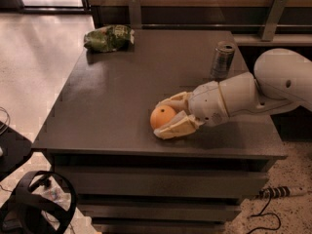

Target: Move orange near green jalapeno chip bag

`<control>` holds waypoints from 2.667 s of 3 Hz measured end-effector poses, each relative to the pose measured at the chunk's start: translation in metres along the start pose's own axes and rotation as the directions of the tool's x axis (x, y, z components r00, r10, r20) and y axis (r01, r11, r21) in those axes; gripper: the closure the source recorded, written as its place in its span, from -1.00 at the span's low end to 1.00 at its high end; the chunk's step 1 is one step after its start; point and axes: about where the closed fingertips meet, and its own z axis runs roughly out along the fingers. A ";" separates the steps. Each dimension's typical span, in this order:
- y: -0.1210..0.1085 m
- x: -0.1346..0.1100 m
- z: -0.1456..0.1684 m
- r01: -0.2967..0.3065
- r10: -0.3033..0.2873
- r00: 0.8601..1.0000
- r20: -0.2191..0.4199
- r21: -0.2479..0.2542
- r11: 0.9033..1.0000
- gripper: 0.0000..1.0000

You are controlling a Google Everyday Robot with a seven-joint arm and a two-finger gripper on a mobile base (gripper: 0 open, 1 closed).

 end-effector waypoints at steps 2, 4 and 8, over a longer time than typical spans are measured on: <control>0.001 -0.001 0.001 0.002 -0.002 1.000 0.000 -0.003 1.000 1.00; -0.062 -0.039 -0.048 -0.033 0.034 0.999 -0.013 0.049 0.998 1.00; -0.177 -0.128 -0.139 0.006 -0.039 0.993 0.111 0.284 0.959 1.00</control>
Offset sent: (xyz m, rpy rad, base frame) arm -0.0005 0.0015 0.0003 -0.0004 -0.0004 0.0031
